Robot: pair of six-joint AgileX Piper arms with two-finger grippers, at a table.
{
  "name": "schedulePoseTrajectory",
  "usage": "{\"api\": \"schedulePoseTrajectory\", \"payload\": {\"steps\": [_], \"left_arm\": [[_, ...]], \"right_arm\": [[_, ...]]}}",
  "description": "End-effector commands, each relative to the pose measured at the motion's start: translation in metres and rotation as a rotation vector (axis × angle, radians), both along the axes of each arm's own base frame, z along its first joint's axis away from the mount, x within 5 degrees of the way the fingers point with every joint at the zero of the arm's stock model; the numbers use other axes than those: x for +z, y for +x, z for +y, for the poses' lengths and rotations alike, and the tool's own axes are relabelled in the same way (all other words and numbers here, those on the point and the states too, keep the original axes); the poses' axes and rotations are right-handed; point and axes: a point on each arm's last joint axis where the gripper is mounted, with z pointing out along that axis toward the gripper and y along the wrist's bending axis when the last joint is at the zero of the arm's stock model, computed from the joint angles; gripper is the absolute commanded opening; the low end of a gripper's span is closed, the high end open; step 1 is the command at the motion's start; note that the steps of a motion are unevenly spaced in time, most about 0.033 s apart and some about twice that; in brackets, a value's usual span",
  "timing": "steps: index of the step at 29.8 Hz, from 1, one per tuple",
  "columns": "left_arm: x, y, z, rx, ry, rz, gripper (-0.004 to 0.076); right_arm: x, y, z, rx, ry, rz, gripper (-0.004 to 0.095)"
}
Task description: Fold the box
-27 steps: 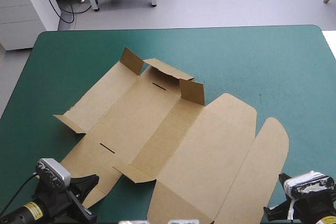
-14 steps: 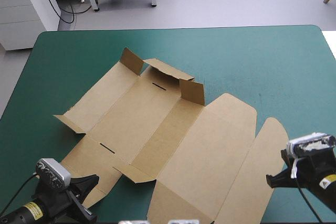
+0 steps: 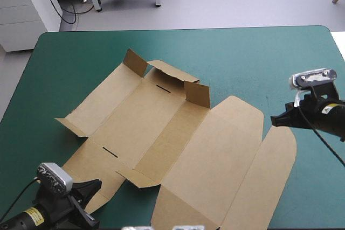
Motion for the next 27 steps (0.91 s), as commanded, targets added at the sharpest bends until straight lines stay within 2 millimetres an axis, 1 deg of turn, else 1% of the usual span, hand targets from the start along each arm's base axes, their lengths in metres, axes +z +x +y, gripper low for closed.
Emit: {"api": "schedulePoseTrajectory", "payload": {"steps": [1, 2, 3, 5, 6, 9, 11, 13, 16, 18, 20, 23, 27], "left_arm": [[0.015, 0.002, -0.002, 0.009, -0.059, -0.055, -0.0008], [0.015, 0.002, -0.002, 0.009, -0.059, -0.055, -0.0008], [0.015, 0.002, -0.002, 0.009, -0.059, -0.055, -0.0008], [0.015, 0.002, -0.002, 0.009, -0.059, -0.055, -0.0008], [0.015, 0.002, -0.002, 0.009, -0.059, -0.055, -0.0008], [0.015, 0.002, -0.002, 0.009, -0.059, -0.055, -0.0008], [0.015, 0.002, -0.002, 0.009, -0.059, -0.055, -0.0008], [0.015, 0.002, -0.002, 0.009, -0.059, -0.055, -0.0008], [0.015, 0.002, -0.002, 0.009, -0.059, -0.055, -0.0008], [0.015, 0.002, -0.002, 0.009, -0.059, -0.055, -0.0008], [0.015, 0.002, -0.002, 0.009, -0.059, -0.055, -0.0008], [0.015, 0.002, -0.002, 0.009, -0.059, -0.055, -0.0008], [0.015, 0.002, -0.002, 0.010, -0.061, -0.054, -0.0008]], "right_arm": [[0.018, 0.029, -0.003, -0.016, 0.003, -0.060, -0.0019], [0.018, 0.037, -0.004, -0.022, 0.005, -0.052, -0.0019], [0.019, 0.049, -0.005, -0.026, 0.011, -0.041, -0.0019], [0.021, 0.065, -0.005, -0.023, 0.025, -0.024, -0.0019], [0.024, 0.077, -0.004, -0.016, 0.040, -0.011, -0.0019], [0.033, 0.104, -0.004, 0.002, 0.061, 0.009, -0.0013], [0.040, 0.119, 0.001, 0.017, 0.057, 0.018, 0.0001], [0.046, 0.134, 0.014, 0.062, 0.027, 0.024, 0.0002], [0.051, 0.153, 0.043, 0.125, -0.010, 0.027, 0.0002], [0.050, 0.167, 0.064, 0.163, -0.032, 0.028, 0.0002], [0.043, 0.179, 0.082, 0.204, -0.029, 0.053, 0.0002], [0.030, 0.193, 0.106, 0.264, -0.023, 0.102, 0.0001], [0.014, 0.203, 0.135, 0.330, -0.025, 0.127, 0.0001]]}}
